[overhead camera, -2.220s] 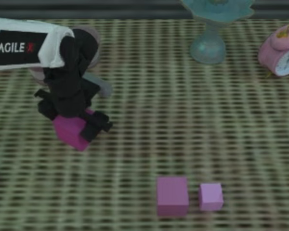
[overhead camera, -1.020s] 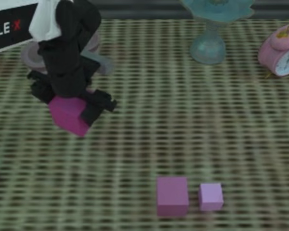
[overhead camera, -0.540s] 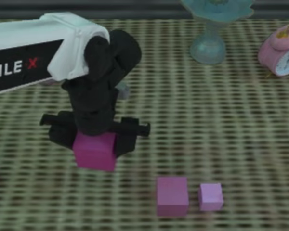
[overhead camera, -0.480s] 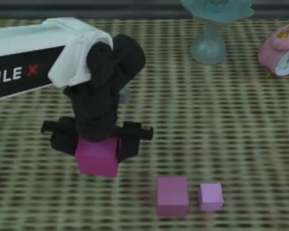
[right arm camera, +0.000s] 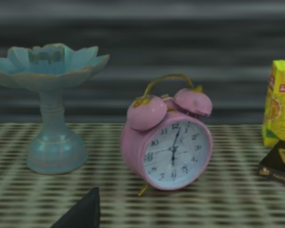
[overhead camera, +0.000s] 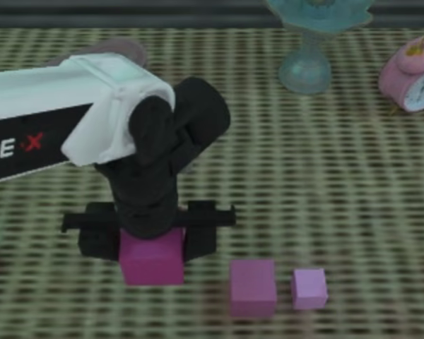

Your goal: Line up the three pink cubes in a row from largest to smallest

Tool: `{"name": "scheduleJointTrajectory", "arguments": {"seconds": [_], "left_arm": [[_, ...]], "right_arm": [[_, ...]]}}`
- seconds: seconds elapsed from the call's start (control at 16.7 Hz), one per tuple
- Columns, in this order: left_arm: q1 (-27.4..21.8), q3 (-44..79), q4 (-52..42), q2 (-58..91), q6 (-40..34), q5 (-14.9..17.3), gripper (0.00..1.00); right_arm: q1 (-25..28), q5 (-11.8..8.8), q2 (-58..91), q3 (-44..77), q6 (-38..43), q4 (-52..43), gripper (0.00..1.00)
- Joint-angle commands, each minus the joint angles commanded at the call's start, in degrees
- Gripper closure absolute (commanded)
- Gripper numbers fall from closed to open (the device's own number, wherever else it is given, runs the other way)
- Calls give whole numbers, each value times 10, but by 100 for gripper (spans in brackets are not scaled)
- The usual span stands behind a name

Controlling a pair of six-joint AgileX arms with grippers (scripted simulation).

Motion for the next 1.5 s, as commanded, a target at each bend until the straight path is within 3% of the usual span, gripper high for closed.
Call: {"name": "scheduleJointTrajectory", "arguments": {"seconds": [0.24,0.66,0.96,1.5], "left_arm": [[2,-5,9,6,3,0,100],[3,-90,147,54,4,0,100],[3,-99,159,60,4,0,100],[3,-99,159,60,4,0,32]], "right_arm": [[0,0,0,0,0,0,0],[0,0,0,0,0,0,0],[0,0,0,0,0,0,0],[0,0,0,0,0,0,0]]}}
